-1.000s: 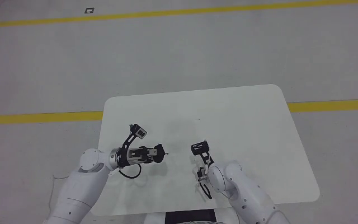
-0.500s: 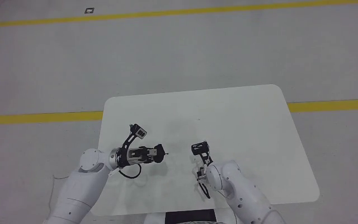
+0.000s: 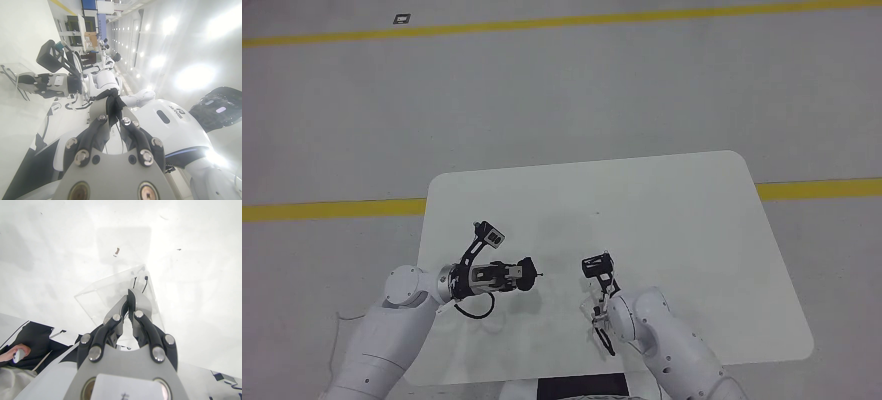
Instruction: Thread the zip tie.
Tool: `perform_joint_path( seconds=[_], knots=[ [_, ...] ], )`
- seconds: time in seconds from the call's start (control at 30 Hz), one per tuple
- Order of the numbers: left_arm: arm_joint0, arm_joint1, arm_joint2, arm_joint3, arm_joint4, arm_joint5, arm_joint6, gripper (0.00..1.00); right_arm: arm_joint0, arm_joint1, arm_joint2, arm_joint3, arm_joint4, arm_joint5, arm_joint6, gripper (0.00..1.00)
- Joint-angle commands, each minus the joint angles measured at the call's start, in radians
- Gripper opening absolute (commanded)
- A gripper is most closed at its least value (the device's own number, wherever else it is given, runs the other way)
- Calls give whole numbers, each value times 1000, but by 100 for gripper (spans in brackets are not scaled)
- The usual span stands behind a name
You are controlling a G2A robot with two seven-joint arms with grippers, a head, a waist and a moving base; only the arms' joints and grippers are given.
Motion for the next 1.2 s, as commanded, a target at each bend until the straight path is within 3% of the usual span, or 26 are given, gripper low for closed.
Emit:
perform_joint_path(
  seconds=[0.0,0.1,0.43,1.17],
  knots=[
    [0,0,0,0,0,0,0,0,-4,-1,0,-5,-5,0,-2,0],
    [0,0,0,0,0,0,0,0,-11,-2,-2,-21,-17,0,1,0],
    [0,0,0,0,0,0,0,0,-10,-6,-22,-20,-48,0,19,18],
    [0,0,0,0,0,0,0,0,1,-23,-39,-2,-84,0,19,12]
  ],
)
